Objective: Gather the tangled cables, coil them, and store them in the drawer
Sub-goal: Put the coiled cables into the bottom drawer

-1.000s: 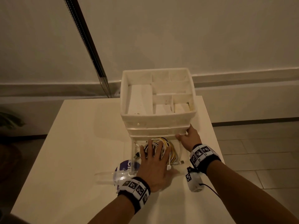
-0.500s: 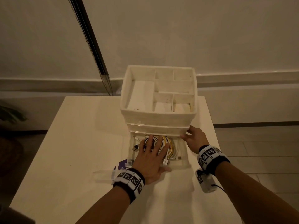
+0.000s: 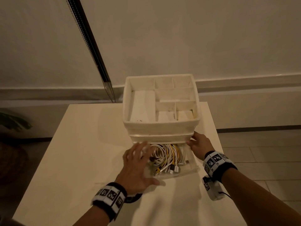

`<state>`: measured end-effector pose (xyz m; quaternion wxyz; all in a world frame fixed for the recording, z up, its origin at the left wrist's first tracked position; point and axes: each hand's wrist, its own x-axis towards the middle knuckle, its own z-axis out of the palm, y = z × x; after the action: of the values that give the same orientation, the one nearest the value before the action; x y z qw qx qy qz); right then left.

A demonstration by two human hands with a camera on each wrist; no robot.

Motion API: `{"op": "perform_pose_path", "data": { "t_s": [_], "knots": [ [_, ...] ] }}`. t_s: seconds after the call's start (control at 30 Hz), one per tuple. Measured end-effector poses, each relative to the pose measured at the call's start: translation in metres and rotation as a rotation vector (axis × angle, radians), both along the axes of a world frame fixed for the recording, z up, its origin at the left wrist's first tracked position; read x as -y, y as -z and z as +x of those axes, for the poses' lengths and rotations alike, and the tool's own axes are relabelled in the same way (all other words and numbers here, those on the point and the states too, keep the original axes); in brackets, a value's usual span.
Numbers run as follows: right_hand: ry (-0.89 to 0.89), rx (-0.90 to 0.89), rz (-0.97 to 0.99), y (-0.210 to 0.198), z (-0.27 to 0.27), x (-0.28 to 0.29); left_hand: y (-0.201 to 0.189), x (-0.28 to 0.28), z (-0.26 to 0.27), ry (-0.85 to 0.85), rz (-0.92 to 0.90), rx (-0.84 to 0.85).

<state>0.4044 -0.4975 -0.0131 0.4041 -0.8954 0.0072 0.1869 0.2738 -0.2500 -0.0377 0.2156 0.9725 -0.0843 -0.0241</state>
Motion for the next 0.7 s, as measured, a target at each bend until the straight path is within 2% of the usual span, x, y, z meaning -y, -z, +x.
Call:
{"op": "perform_pose_path", "data": {
  "t_s": [0.13,0.17,0.23,0.3,0.47,0.57,0.63,0.7],
  "knots": [
    [0.045,0.004,0.015,0.003,-0.006,-0.002,0.018,-0.025,0.001,-0.618,-0.65,-0.005],
    [0.045,0.0,0.019,0.005,-0.006,-0.003,0.018,-0.028,0.008,-0.688,-0.81,-0.09],
    [0.037,-0.006,0.018,0.008,-0.007,-0.003,0.014,-0.032,0.021,-0.626,-0.97,-0.269],
    [0.027,-0.018,0.04,0.009,-0.007,-0.001,0.008,-0.035,0.033,-0.542,-1.02,-0.363],
    [0.028,-0.043,0.095,0.009,-0.013,-0.004,0.003,-0.039,0.047,-0.604,-0.968,-0.354],
    [0.059,-0.028,0.083,0.005,-0.013,-0.005,0.005,-0.04,0.055,-0.59,-0.964,-0.41],
    [0.081,-0.012,0.087,0.003,-0.015,-0.008,0.007,-0.041,0.057,-0.592,-0.899,-0.35],
    [0.145,0.011,0.101,0.008,-0.016,-0.01,0.008,-0.038,0.057,-0.61,-0.765,-0.208]
  ]
}}
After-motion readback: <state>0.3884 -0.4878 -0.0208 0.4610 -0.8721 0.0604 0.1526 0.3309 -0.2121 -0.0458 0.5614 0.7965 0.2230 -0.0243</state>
